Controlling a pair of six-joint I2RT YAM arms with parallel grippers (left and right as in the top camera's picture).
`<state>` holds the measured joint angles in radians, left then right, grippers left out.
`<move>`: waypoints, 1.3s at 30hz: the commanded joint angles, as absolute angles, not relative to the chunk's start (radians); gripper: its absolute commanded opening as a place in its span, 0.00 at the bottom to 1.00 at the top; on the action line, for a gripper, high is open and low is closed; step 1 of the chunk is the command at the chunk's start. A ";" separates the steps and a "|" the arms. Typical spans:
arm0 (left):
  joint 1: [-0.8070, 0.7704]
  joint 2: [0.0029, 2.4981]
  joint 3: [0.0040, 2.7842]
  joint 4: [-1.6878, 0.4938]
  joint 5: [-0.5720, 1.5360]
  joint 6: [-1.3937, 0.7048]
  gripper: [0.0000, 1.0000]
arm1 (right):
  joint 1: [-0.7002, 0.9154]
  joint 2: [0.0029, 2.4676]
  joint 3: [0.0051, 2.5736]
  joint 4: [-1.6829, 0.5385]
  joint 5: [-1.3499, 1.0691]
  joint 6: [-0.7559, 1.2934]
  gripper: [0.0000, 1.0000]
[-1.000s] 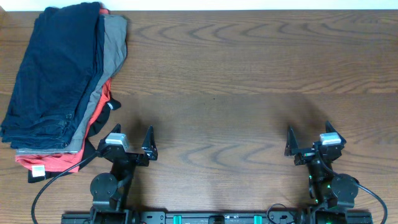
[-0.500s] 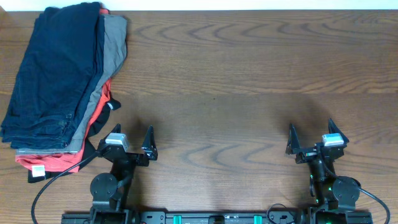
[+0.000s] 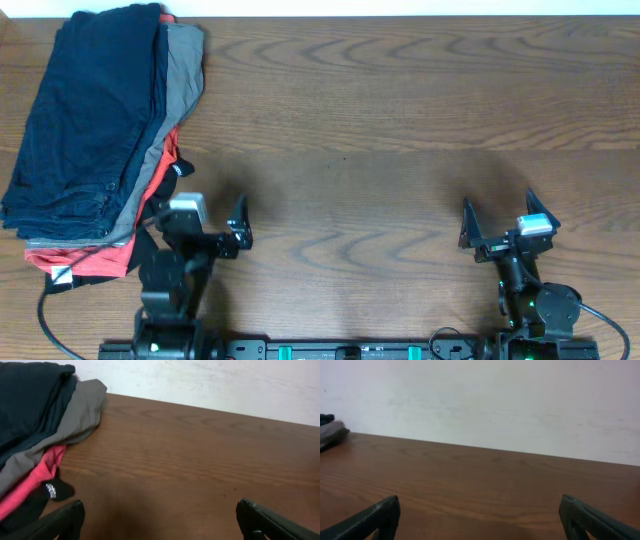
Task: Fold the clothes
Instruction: 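Move the left gripper to the top navy garment on the stack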
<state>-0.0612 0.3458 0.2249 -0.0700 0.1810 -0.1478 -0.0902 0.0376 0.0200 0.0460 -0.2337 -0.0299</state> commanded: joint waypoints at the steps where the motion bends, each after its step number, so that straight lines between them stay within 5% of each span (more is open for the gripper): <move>1: -0.064 0.470 0.326 -0.069 0.194 -0.127 0.98 | -0.077 0.085 0.084 0.049 -0.256 -0.024 0.99; 24: -0.064 0.890 0.509 -0.205 0.236 -0.083 0.98 | -0.077 1.198 0.884 -0.155 -0.554 -0.024 0.99; 39: -0.031 0.987 0.531 -0.152 0.173 -0.083 0.98 | -0.077 1.472 0.939 -0.153 -0.700 -0.023 0.99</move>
